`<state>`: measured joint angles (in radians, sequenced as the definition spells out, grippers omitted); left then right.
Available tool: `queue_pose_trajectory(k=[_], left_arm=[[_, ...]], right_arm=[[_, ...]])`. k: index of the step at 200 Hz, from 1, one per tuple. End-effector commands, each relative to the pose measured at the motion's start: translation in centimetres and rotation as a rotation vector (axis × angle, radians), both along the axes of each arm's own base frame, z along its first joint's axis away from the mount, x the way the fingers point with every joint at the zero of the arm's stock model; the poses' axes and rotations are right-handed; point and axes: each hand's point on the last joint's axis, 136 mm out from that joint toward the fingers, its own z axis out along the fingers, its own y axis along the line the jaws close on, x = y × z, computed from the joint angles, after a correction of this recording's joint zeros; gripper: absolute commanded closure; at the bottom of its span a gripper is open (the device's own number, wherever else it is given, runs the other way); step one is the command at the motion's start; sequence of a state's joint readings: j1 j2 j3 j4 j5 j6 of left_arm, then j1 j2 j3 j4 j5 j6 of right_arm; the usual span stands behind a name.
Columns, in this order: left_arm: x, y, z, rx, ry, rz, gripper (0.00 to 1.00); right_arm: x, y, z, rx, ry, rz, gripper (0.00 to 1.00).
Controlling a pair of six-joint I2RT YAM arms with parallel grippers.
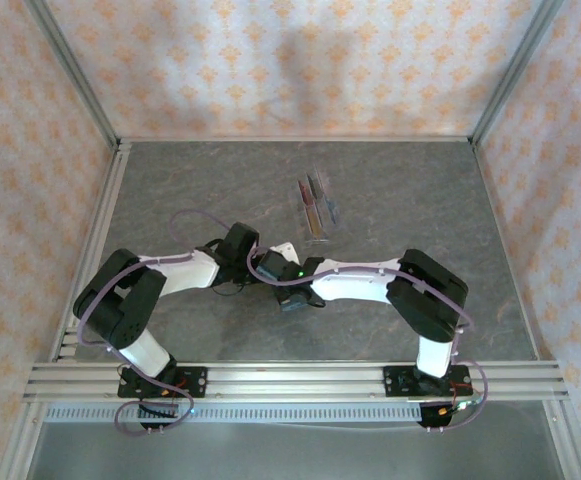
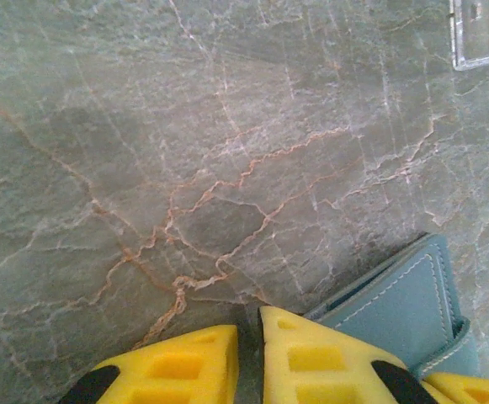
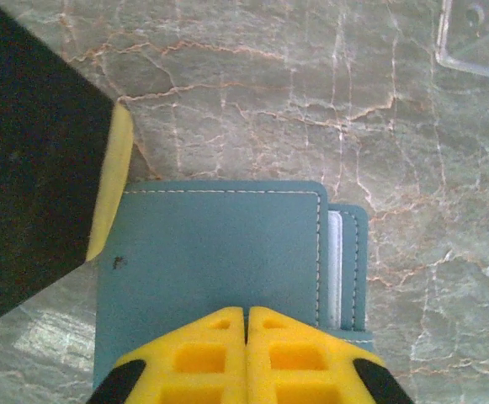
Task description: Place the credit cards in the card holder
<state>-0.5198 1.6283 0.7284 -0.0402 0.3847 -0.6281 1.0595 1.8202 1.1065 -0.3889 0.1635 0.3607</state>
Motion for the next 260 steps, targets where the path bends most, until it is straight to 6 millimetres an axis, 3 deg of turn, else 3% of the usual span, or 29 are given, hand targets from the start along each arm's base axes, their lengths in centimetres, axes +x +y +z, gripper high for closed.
queue_pose_trajectory(k=[1,42,72,98,156,214,260], left_arm=[[-1.1,0.7,-2.5,0.095,0.056,-0.017,0.85],[-1.1,1.9,-3.0,0.176,0.071,-0.007,0.88],[-1.2,2.3,-3.7,0.209,0.097,-0.004,0.90],[-0.9,2.0,-2.6,0.189,0.074,-0.012,0.90],[-0.8,3.6,2.8,0.179,-0.081,0.036,0.61],[-1.1,-0.6,2.1,-0.012,-0.037,-0.050,0.56],[-1.4,-1.6,-0.1,0.009,0.025,-0.076,0.58]], right_arm=[[-0.3,-1.5,0.1,-0.075,0.011,0.001,1.00],[-0.4,-0.9,2.0,-0.031,0.004,0.021,1.00],[-0.5,-0.2,3.0,0.112,0.058,0.017,1.00],[-0.2,-0.3,3.5,0.161,0.068,-0.002,1.00],[0.3,-1.0,1.3,0.160,0.099,-0.061,1.00],[0.4,-0.2,0.2,0.230,0.135,-0.103,1.00],[0.6,0.0,-0.2,0.272,0.154,-0.130,1.00]])
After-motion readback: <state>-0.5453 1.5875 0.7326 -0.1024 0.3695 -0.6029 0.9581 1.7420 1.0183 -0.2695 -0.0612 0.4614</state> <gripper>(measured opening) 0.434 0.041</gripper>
